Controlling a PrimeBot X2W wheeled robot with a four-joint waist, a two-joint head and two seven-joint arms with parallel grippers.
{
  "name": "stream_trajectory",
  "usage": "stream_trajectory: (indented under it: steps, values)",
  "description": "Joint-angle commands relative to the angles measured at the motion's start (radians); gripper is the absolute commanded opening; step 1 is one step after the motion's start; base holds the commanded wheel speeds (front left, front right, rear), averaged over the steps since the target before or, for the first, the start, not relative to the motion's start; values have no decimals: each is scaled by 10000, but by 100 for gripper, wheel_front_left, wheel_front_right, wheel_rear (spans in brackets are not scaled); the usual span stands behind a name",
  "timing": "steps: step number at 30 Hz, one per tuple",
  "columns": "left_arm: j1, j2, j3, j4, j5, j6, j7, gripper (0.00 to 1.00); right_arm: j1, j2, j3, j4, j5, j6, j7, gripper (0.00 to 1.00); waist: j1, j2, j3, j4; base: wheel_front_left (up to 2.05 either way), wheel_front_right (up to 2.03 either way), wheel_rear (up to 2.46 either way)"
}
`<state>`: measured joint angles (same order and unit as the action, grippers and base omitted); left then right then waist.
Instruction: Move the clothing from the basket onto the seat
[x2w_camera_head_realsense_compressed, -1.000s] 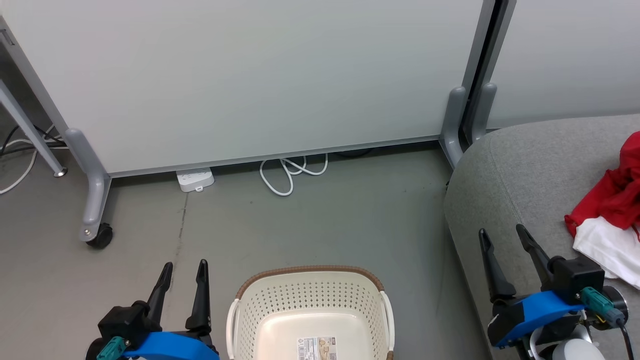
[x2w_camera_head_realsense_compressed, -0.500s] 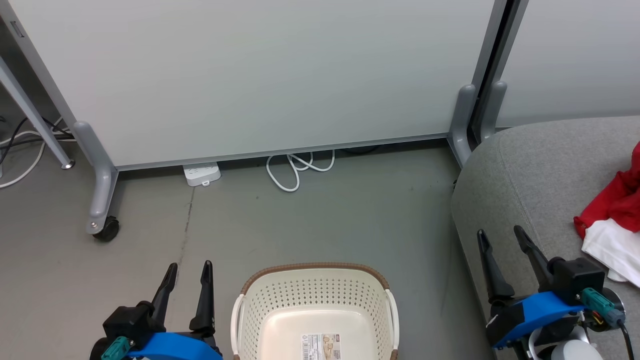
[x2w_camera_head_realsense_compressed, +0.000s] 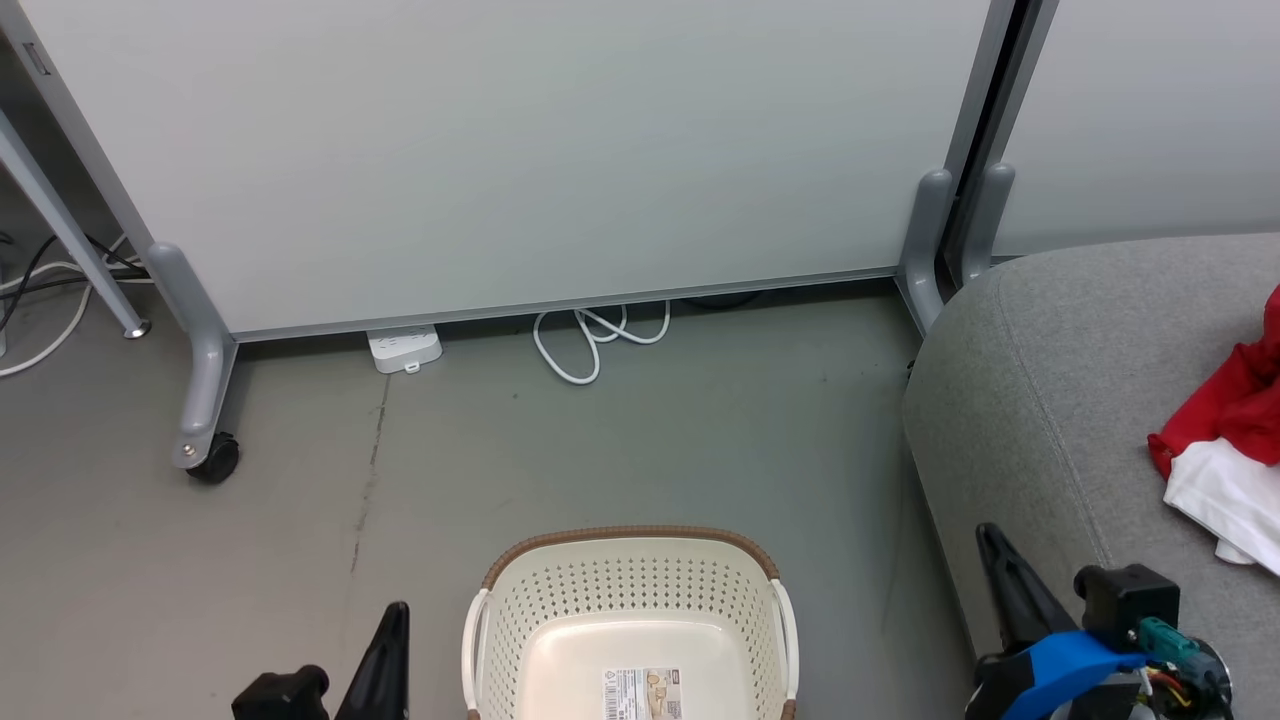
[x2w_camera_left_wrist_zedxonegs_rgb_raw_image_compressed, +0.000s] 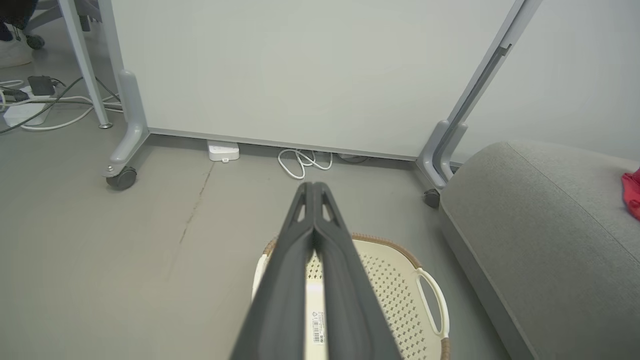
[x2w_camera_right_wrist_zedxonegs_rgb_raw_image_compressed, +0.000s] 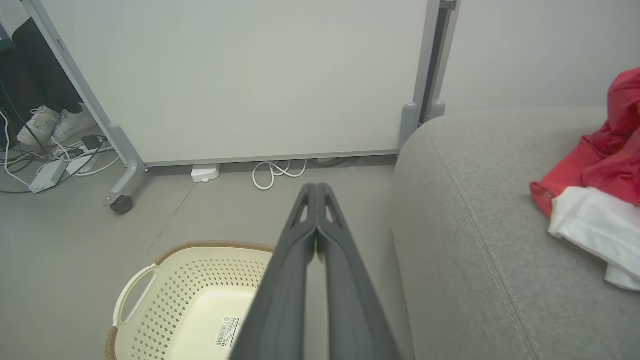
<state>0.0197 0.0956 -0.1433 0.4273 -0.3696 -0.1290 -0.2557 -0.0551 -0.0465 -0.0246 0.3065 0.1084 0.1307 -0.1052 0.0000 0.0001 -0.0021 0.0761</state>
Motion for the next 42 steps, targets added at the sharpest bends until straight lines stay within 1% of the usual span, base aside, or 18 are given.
stream_trajectory:
  steps: [1,12,22,42]
  values:
    - [-60,11,42,-76,-219,0,58,0,-61,-5,-32,-50,256,0,56,0,0,-1,1,-7,0,0,0]
    - [-260,-44,406,-351,-2060,-3,587,0,-138,-11,-161,-152,2470,0,374,0,0,-1,5,-74,0,0,0]
    - [-427,-92,702,-569,-3532,-6,1015,0,-203,-17,-260,-238,4247,0,622,0,0,-1,9,-135,0,0,0]
    - [-687,-176,1223,-937,-6017,-11,1752,0,-334,-29,-438,-360,7249,1,1062,0,0,-1,18,-257,0,0,0]
